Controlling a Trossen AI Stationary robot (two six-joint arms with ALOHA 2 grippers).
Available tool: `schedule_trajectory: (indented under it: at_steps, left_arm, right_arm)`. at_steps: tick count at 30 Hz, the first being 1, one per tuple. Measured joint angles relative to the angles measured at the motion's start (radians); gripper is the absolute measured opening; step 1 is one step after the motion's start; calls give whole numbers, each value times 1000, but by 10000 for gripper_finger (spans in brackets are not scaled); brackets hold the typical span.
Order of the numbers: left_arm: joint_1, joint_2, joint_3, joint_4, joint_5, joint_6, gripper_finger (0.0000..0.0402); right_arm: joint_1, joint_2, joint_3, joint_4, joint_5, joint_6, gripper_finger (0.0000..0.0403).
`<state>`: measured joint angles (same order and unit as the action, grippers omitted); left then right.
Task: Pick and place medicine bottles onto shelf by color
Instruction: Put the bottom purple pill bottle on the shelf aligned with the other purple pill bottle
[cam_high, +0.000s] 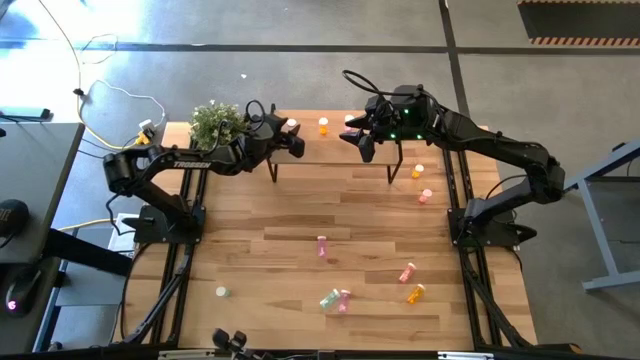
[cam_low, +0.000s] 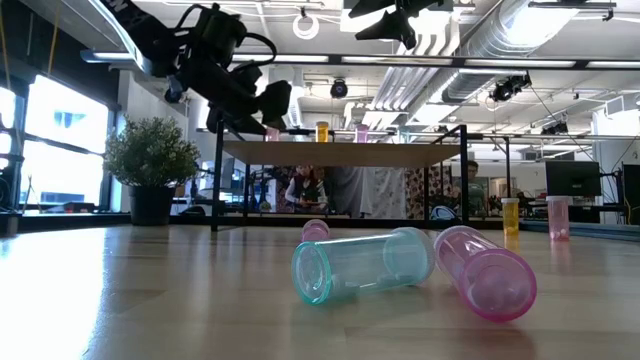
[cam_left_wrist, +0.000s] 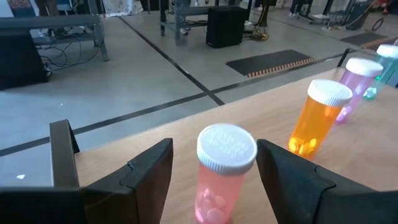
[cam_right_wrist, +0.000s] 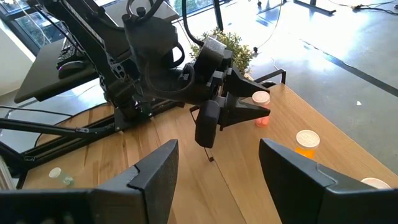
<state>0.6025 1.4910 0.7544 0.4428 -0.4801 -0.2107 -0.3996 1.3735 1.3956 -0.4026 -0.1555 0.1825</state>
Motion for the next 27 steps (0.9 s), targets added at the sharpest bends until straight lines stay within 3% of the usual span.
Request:
schedule_trajectory:
  at_steps: [20, 27]
  left_arm:
    - [0, 1, 59, 17, -30, 7, 223]
    - [0, -41, 118, 15, -40, 124, 223]
  right_arm:
    - [0, 0, 0, -1, 0, 0, 215]
    - [0, -3, 0, -21, 0, -4, 215]
